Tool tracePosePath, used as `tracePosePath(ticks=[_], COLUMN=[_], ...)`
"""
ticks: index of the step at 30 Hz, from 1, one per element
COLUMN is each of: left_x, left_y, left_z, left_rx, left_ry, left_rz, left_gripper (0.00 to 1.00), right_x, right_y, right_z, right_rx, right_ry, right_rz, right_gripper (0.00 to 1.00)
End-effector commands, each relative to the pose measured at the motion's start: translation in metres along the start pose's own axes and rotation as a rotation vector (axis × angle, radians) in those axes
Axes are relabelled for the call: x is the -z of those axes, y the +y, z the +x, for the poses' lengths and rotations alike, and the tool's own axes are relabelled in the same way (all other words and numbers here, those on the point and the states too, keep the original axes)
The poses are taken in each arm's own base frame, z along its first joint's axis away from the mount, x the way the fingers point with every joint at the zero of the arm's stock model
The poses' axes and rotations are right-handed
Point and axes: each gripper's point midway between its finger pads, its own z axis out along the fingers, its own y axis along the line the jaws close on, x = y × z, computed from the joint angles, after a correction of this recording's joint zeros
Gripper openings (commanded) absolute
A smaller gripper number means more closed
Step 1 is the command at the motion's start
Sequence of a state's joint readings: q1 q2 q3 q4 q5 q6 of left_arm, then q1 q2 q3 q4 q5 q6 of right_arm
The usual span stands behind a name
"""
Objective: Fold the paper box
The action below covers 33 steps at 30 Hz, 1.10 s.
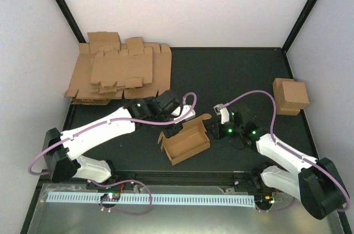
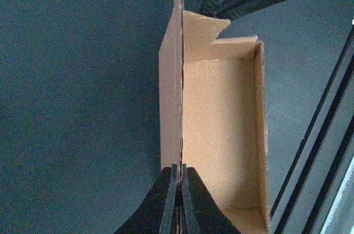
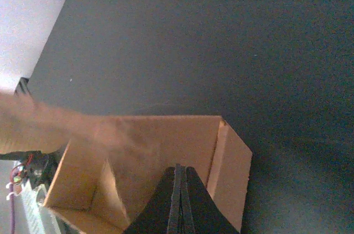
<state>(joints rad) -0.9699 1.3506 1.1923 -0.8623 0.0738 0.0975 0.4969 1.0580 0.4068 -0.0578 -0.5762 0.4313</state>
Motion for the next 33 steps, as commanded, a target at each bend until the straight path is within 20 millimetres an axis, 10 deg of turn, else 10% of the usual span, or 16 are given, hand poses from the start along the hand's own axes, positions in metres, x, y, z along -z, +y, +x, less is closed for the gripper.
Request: tracePosePath(ticks=[1,8,20,33], left_x=[0.000,0.000,-0.002,-0.003], left_y=[0.003,0.004,0.012,0.009], left_z=[-0.001,-0.001,-0.001,-0.003], left_rx=[-0.036,-0.061,-0.026,0.020], left_ry=[0.026,0.029,0.044,0.036], left_rz=[-0.036,-0.068,-0.115,-0.094], left_gripper=[0.03,0.03,0.02,0.02], right_x=[0.008,0.033,0.043,0.003], right_y=[-0.016,-0.037,0.040,0.110], right_z=[0.002,-0.011,0.003,0.023], right_rx=[0.004,0.018,0.218,0.430], right_ry=[-0.036,-0.189,-0.297,-0.248], right_rz=[0.100,0.266,-0.059,-0.149], right_gripper=[0.02,0.06,0.08,0.44])
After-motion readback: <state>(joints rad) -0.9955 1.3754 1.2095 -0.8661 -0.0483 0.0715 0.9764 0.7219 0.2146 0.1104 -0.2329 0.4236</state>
